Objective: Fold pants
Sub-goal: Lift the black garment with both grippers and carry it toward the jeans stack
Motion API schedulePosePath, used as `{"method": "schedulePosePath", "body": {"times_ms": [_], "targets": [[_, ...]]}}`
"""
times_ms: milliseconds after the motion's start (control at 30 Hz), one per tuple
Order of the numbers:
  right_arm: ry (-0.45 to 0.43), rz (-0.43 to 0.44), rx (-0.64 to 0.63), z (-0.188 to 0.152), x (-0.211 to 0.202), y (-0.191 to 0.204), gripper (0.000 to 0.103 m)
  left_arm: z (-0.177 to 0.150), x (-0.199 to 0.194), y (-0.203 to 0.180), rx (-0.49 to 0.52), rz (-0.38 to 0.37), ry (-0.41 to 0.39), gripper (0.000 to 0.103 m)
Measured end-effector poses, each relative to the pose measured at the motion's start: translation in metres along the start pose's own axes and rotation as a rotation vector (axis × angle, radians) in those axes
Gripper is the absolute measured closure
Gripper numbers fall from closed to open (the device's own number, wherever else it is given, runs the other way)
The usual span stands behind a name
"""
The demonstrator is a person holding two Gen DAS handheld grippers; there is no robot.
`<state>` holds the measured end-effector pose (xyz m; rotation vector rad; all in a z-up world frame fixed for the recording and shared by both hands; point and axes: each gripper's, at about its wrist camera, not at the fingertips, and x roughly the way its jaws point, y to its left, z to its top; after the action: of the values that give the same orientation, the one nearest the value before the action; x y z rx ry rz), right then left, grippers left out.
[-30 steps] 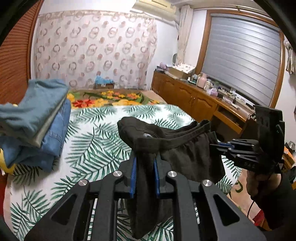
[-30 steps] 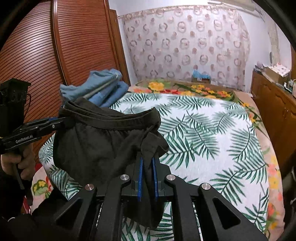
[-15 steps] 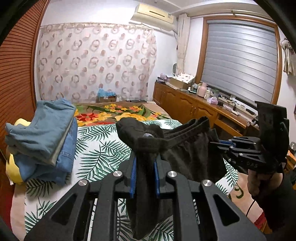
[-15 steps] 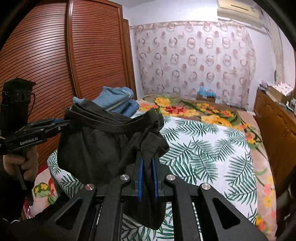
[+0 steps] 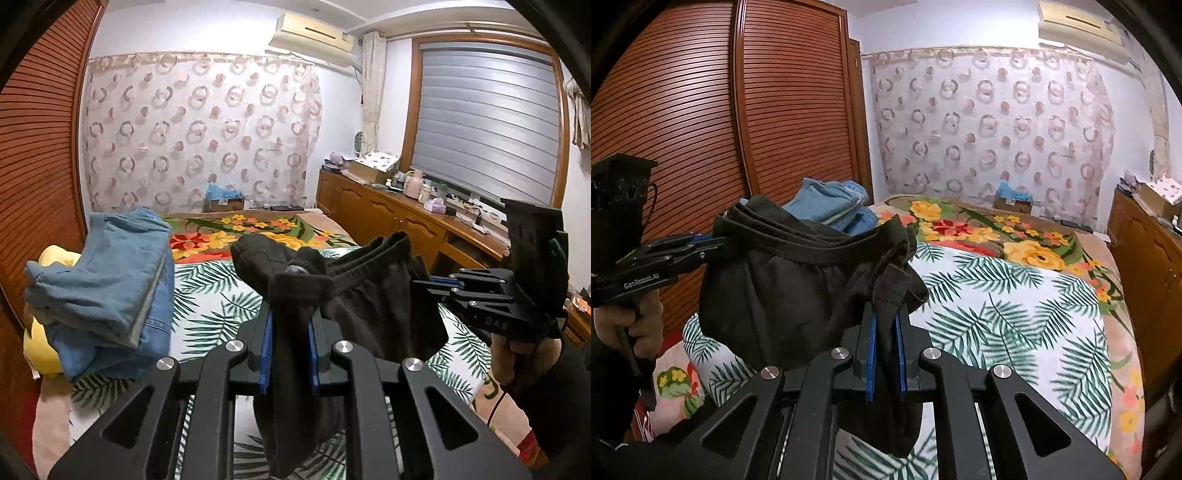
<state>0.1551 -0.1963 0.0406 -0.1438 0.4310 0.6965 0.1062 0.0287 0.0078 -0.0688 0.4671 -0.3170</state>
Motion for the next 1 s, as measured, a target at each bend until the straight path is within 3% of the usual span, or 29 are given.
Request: {"method": "schedulePosePath", "body": {"times_ms": [633, 1000], "targets": [[-0.022, 0.088, -0.166, 0.082, 0.098, -0.014, 0.094, 0.039, 0.015, 0.079, -0.045, 0.148, -0.035, 0.086], [-0.092, 0.171, -0.237, 0.133, 0.167, -0.022, 0.094, 0.056, 0.009, 0.131, -0.09, 0.279, -0.12, 0.086]]}}
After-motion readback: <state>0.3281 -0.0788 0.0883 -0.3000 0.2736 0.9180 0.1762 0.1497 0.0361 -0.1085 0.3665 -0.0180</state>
